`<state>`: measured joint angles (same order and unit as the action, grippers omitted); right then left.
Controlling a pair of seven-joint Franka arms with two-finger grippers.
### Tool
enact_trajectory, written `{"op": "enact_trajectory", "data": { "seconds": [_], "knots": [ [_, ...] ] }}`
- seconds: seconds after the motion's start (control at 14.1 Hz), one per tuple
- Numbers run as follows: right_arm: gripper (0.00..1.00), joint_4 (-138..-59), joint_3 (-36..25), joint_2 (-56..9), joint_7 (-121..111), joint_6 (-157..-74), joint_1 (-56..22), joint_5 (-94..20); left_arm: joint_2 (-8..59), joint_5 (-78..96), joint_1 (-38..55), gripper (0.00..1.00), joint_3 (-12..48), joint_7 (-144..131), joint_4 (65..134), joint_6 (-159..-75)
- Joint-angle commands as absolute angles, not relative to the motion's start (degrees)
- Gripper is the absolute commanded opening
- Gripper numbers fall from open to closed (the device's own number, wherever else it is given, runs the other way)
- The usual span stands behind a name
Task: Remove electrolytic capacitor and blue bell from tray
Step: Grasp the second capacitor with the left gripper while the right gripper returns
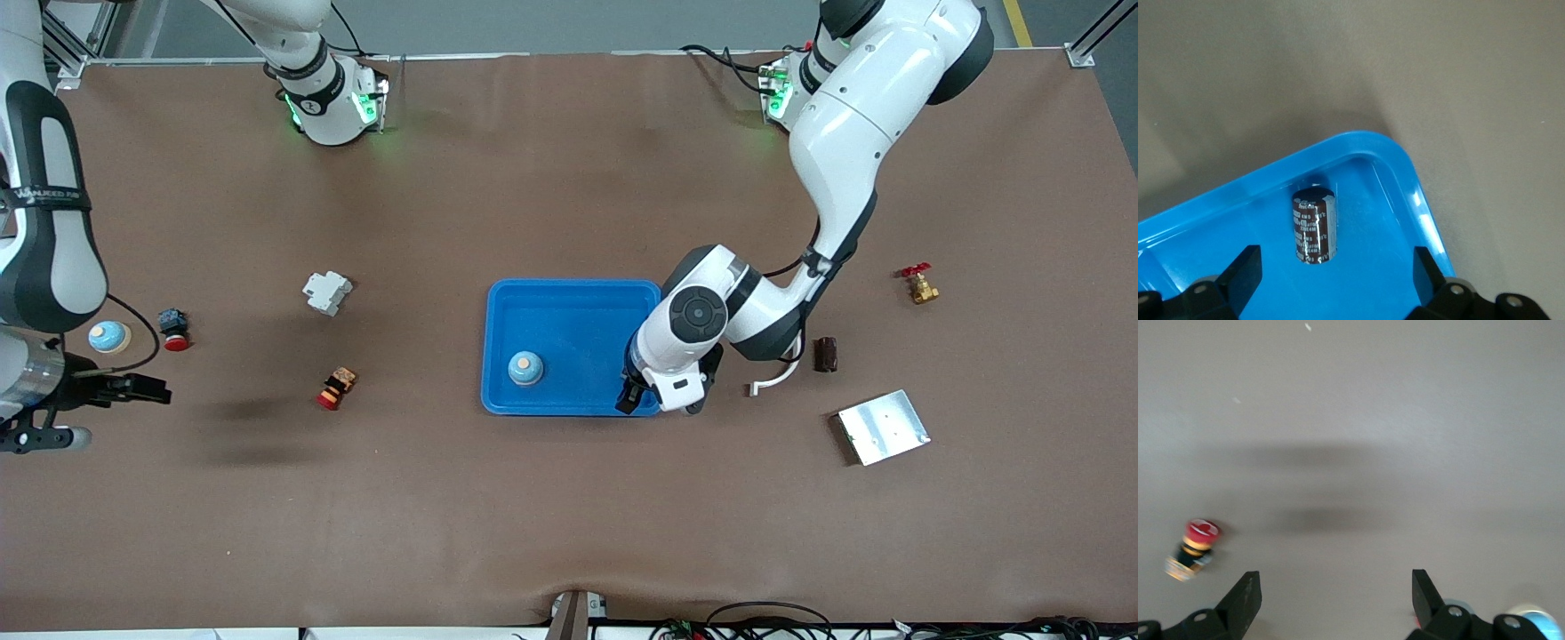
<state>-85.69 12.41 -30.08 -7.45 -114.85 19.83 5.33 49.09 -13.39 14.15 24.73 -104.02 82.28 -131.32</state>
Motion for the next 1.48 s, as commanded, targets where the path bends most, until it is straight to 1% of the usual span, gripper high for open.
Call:
{"op": "enact_trajectory", "data": {
  "seconds": [0.0, 0.14, 0.35, 0.71, 0.78, 0.85, 0.92, 1.06, 1.27, 1.34, 1.41],
  "knots": [
    [1.0, -84.7, 12.8, -29.7, -4.6, -115.9, 17.2, 4.4, 50.3, -13.6, 14.9, 1.0, 24.3, -105.1, 81.2, -131.7],
    [1.0, -84.7, 13.2, -29.8, -1.7, -116.7, 13.9, 3.8, 50.9, -13.6, 15.3, 1.0, 24.3, -105.1, 81.5, -131.7],
    [1.0, -84.6, 13.4, -29.5, 15.2, -116.1, 6.3, 4.4, 51.5, -13.5, 17.0, 1.0, 22.0, -105.2, 81.5, -131.7],
    [1.0, -84.6, 13.4, -30.1, 35.2, -116.8, -3.8, 4.1, 51.5, -14.1, 17.3, 1.0, 21.5, -105.4, 81.5, -131.7],
    [1.0, -84.6, 13.4, -30.2, 39.2, -116.9, -5.7, 4.3, 51.5, -14.1, 17.2, 0.82, 21.5, -105.4, 81.4, -131.7],
    [1.0, -84.6, 13.3, -30.8, 41.5, -117.1, -7.5, 4.4, 51.5, -14.1, 17.2, 0.69, 21.5, -105.3, 81.5, -131.7],
    [1.0, -84.6, 13.3, -30.9, 43.2, -118.5, -9.0, 4.0, 51.5, -14.1, 17.2, 0.54, 21.5, -105.3, 81.5, -131.7],
    [1.0, -85.3, 13.3, -31.8, 49.5, -121.1, -11.5, 4.1, 51.3, -14.1, 17.2, 0.29, 21.5, -105.3, 81.4, -131.7],
    [1.0, -86.0, 13.1, -34.1, 55.4, -123.2, -15.4, 4.8, 50.9, -14.0, 17.1, 0.09, 21.5, -105.4, 81.3, -131.7],
    [1.0, -88.0, 13.1, -34.4, 56.8, -126.4, -16.2, 4.8, 50.7, -13.9, 17.1, 0.03, 21.5, -105.4, 81.2, -131.7],
    [1.0, -90.0, 13.1, -34.6, 58.5, -130.0, -16.7, 4.8, 50.5, -13.8, 17.1, 0.01, 21.5, -105.4, 81.1, -131.6]
  ]
}}
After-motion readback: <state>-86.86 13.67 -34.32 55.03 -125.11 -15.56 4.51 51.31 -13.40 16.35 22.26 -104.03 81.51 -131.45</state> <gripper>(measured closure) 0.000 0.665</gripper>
